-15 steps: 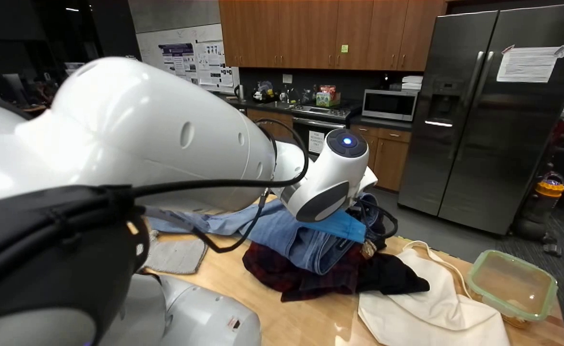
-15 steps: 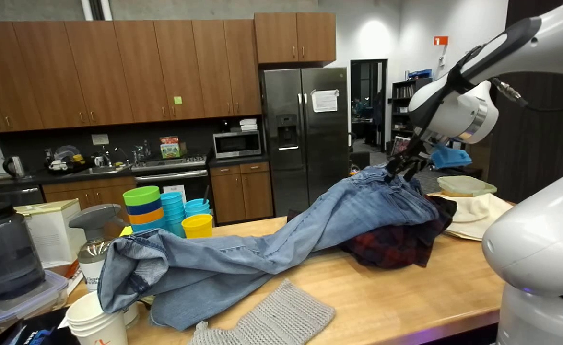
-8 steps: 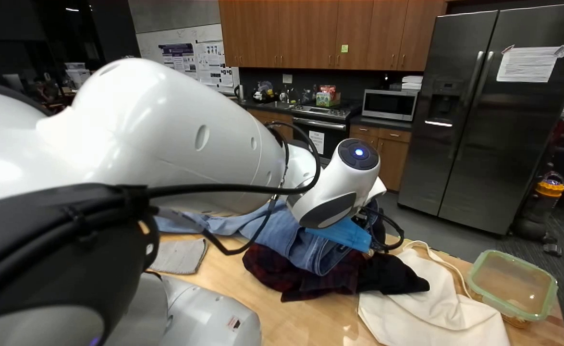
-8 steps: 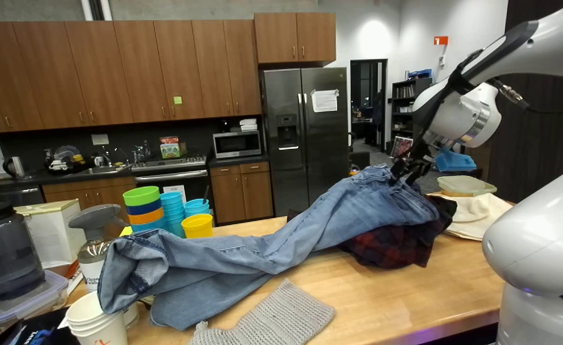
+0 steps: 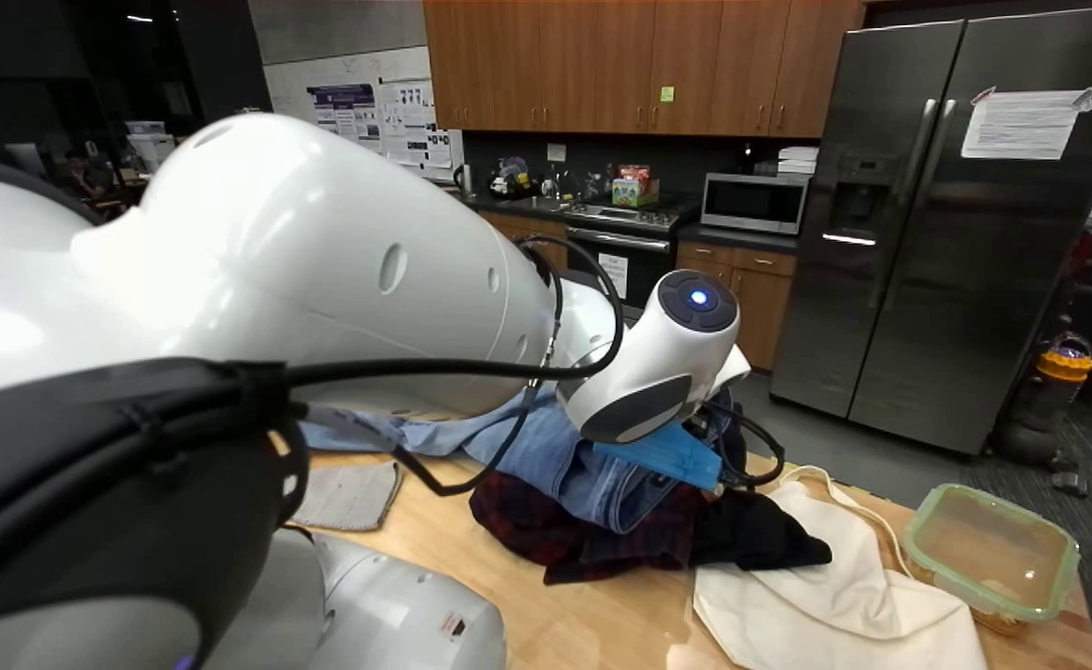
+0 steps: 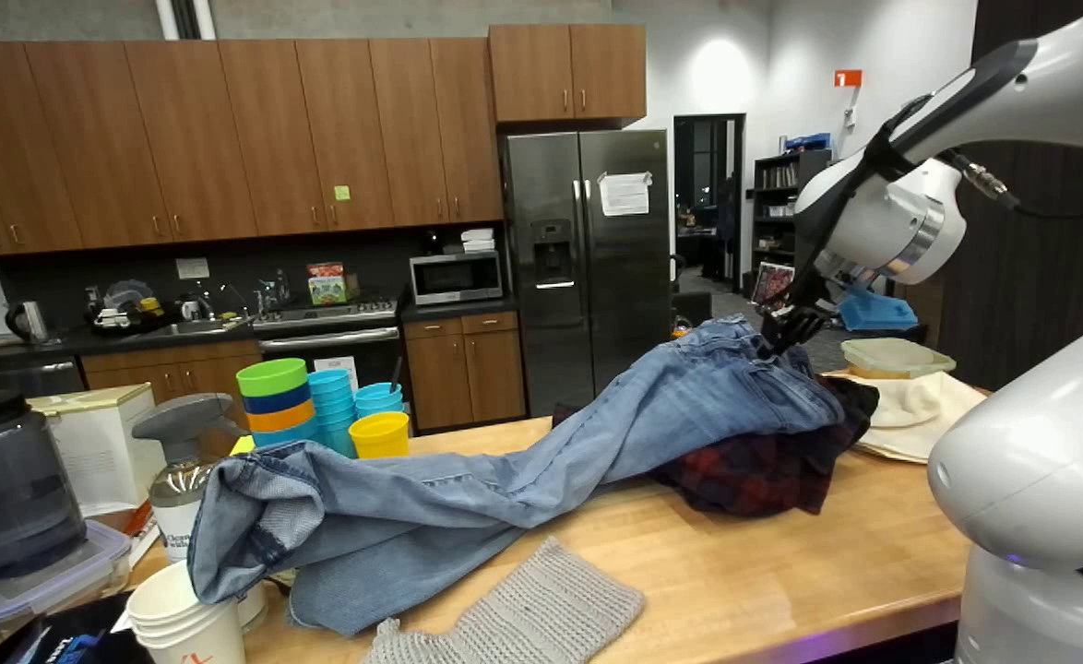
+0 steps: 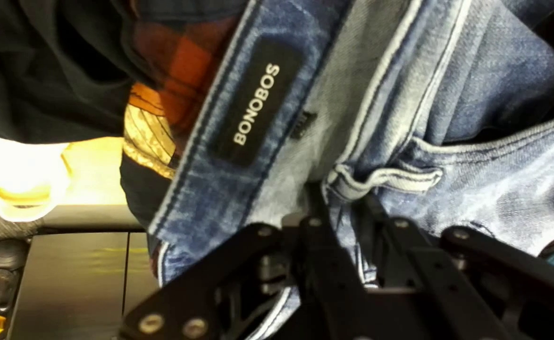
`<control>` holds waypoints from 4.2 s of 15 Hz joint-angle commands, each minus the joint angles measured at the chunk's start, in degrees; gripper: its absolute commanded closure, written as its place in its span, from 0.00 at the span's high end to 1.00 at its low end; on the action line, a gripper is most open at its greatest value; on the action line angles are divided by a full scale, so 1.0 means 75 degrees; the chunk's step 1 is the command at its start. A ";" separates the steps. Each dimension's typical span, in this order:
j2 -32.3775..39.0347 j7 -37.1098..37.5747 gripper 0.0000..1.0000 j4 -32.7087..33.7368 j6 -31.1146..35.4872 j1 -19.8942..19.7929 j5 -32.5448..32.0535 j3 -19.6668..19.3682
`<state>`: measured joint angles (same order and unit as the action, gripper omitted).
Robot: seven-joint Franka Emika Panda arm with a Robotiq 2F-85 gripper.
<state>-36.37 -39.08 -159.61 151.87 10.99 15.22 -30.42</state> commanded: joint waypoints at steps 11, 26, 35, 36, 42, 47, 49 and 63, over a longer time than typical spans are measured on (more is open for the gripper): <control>-0.0425 -0.0296 0.01 0.0027 -0.0102 -0.0305 0.0181 -0.0448; -0.1047 -0.1219 0.01 0.0012 -0.0838 -0.1762 -0.0142 -0.3026; -0.1390 -0.1418 0.01 0.0003 -0.1344 -0.2657 -0.0417 -0.3099; -0.1454 -0.1398 0.01 0.0003 -0.1412 -0.2823 -0.0519 -0.3054; -0.1818 -0.1326 0.01 0.0005 -0.1774 -0.3579 -0.1074 -0.2885; -0.2163 -0.1318 0.41 0.0017 -0.1966 -0.3848 -0.1366 -0.2590; -0.2439 -0.1388 0.55 0.0026 -0.2076 -0.3840 -0.1492 -0.2350; -0.5019 -0.1889 1.00 0.0048 -0.4232 -0.2077 -0.1705 0.0993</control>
<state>-70.72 -52.92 -159.34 122.63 -9.65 2.31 -26.84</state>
